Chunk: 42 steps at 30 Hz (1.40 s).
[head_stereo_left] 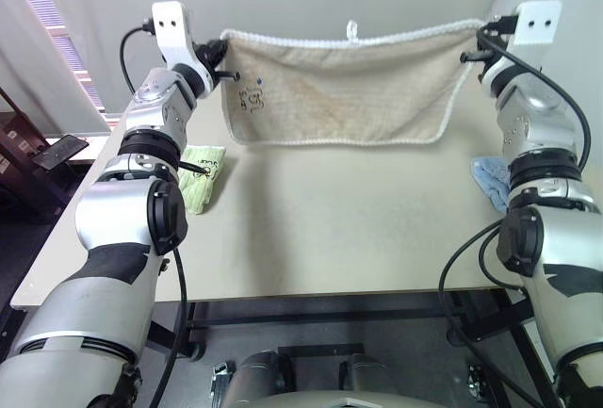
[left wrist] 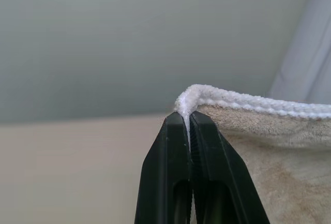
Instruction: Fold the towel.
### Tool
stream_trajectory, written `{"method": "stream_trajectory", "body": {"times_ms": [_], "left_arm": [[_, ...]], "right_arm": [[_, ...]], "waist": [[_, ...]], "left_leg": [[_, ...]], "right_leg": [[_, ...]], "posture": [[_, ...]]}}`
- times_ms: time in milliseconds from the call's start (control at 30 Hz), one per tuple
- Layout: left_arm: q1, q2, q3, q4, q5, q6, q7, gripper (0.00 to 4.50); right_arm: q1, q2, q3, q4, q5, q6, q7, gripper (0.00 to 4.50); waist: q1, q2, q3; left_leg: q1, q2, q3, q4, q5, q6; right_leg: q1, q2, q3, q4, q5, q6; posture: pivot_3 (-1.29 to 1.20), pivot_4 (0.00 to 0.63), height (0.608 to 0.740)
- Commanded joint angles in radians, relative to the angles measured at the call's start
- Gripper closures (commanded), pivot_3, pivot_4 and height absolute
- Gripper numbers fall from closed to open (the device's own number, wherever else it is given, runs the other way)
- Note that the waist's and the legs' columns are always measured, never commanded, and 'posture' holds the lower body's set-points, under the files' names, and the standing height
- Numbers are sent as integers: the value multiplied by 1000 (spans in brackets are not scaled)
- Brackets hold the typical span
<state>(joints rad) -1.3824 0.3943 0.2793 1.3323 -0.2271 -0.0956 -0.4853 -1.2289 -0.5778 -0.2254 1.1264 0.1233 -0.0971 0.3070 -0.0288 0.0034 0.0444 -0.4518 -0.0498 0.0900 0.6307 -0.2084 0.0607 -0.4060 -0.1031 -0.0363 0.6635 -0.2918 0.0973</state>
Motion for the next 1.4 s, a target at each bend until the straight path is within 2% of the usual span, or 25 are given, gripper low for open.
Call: {"method": "stream_trajectory", "body": {"times_ms": [33, 100, 200, 367, 467, 567, 800, 967, 1100, 1233, 1400], "left_arm": [[-2, 23, 77, -21, -54, -89, -164, 4478], [41, 35, 56, -30, -25, -107, -232, 4478], [130, 60, 32, -65, -15, -99, -416, 4478], [263, 103, 25, -181, -48, -56, -629, 4478], [405, 139, 26, -364, -92, 24, -727, 4478], [558, 173, 15, -613, -149, 161, -778, 4478], [887, 325, -13, -1070, -253, 408, -873, 4478], [1102, 396, 0, -1310, -330, 529, -870, 4478], [1211, 406, 17, -1392, -357, 563, -839, 4478], [1334, 428, 10, -1431, -338, 536, -836, 4478], [1461, 448, 69, -1511, -379, 568, -806, 4478]], "right_arm": [[7, -26, -31, -9, 42, -47, 134, 4500], [90, -36, -38, -94, 81, -16, 254, 4500], [288, -61, -59, -339, 155, 62, 379, 4500], [559, -102, -104, -723, 265, 252, 430, 4500], [734, -130, -160, -944, 358, 388, 454, 4500], [882, -153, -193, -1071, 404, 472, 471, 4500], [1137, -231, -270, -1249, 523, 646, 557, 4500], [1242, -232, -319, -1255, 532, 637, 593, 4500], [1304, -238, -356, -1244, 526, 614, 626, 4500], [1366, -240, -387, -1269, 529, 605, 657, 4500], [1490, -238, -413, -1352, 528, 594, 708, 4500]], "waist": [[-1, 0, 0], [-3, -1, 0], [-5, -1, 0], [-15, -1, 0], [-18, 0, -1], [-19, -1, -1], [-11, 0, -1], [-2, 0, -1], [17, 1, -1], [17, 7, -4], [18, 6, -4]], "left_leg": [[0, 0, 0, 1, 0, 0], [0, 0, 0, 2, 0, 0], [3, 0, -2, 3, -1, 1], [-1, 0, -2, 6, -1, 1], [-2, 1, -3, 7, -2, 3], [-1, 3, -2, 6, -4, 6], [9, 4, -1, 6, -4, 6], [12, 4, 0, 1, -5, 6], [14, 7, 5, -1, -5, 6], [14, 10, 9, -3, -5, 6], [13, 11, 12, -9, -5, 7]], "right_leg": [[1, 0, -1, 0, 0, 0], [2, 0, -2, 0, 0, 0], [7, -1, -3, 0, 0, 0], [3, -3, -3, 2, 1, 1], [1, -3, -3, 3, 1, 1], [2, -1, -4, 2, 1, 1], [10, -1, -4, 1, 0, -6], [15, -1, -3, -4, 1, -8], [11, -2, -3, -4, 1, -9], [11, -2, -4, -11, 1, -9], [10, -2, -4, -18, 1, -9]], "posture": [[0, 0, 715], [0, 0, 715], [0, 0, 715], [0, 0, 715], [0, 0, 715], [0, 0, 715], [0, 0, 715], [0, 0, 715], [0, 0, 715], [0, 0, 715], [0, 0, 715]]}}
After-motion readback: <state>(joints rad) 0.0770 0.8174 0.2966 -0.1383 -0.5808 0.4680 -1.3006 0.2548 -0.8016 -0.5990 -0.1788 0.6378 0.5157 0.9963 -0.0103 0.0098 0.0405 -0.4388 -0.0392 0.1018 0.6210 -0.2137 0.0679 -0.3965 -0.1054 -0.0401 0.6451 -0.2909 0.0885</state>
